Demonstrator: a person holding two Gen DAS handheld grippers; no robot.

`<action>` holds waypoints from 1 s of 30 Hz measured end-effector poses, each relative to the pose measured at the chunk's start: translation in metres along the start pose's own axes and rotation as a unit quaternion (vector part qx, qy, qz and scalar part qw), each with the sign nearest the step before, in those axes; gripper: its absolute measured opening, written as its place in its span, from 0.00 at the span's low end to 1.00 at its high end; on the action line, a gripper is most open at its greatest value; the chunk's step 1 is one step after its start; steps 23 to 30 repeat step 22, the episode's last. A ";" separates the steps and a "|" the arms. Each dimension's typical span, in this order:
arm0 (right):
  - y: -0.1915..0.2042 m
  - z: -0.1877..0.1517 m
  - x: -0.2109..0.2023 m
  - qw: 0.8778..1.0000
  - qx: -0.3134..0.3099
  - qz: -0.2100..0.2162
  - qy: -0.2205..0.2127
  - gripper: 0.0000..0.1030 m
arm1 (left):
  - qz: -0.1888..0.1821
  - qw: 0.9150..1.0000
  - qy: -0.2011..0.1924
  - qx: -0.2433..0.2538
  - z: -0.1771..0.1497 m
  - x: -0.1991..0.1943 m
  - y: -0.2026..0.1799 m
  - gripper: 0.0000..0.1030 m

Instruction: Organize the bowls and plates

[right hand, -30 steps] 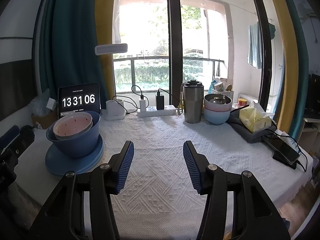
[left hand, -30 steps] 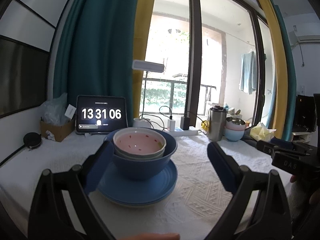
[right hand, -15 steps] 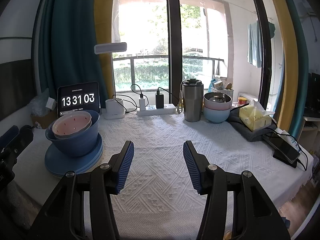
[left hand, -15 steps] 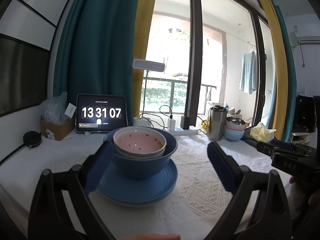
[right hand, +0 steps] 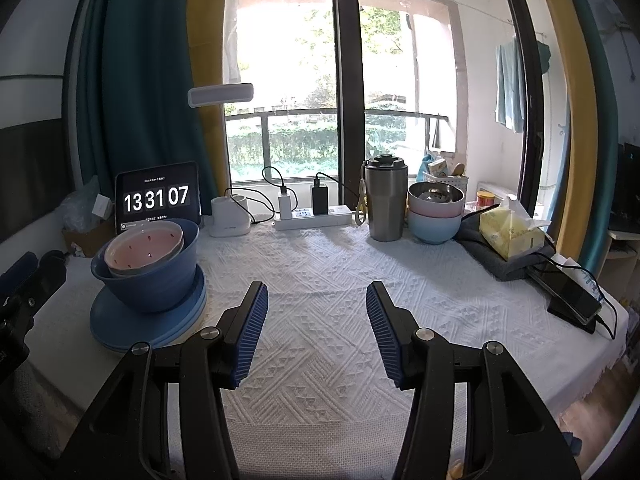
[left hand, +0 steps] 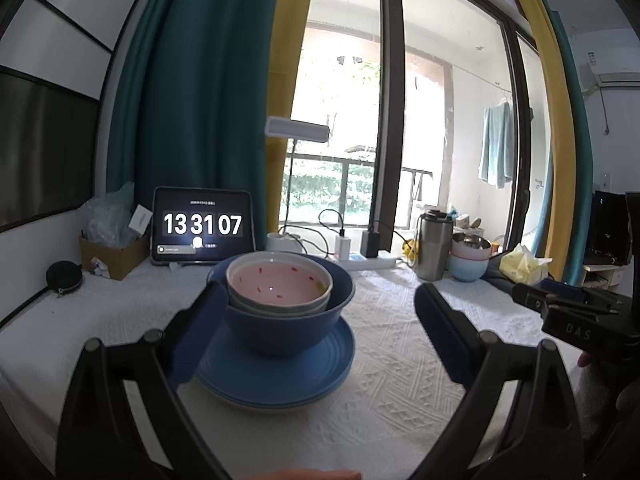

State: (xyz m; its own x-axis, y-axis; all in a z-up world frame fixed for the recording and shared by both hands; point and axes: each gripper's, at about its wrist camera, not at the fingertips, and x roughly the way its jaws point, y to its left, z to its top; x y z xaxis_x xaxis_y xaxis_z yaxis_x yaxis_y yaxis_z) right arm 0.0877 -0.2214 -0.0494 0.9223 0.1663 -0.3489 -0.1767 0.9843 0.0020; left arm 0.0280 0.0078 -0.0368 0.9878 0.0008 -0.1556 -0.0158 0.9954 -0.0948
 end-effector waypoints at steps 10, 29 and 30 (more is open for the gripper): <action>0.000 0.000 0.000 1.000 0.000 0.000 0.000 0.53 | 0.000 1.000 0.000 0.000 0.000 0.000 0.000 0.93; 0.000 0.000 0.000 1.000 0.001 0.000 0.000 0.53 | 0.000 1.000 -0.001 -0.002 -0.001 -0.002 0.000 0.93; 0.000 0.000 0.000 1.000 0.001 0.000 0.000 0.53 | 0.000 1.000 -0.001 -0.002 -0.001 -0.002 0.000 0.93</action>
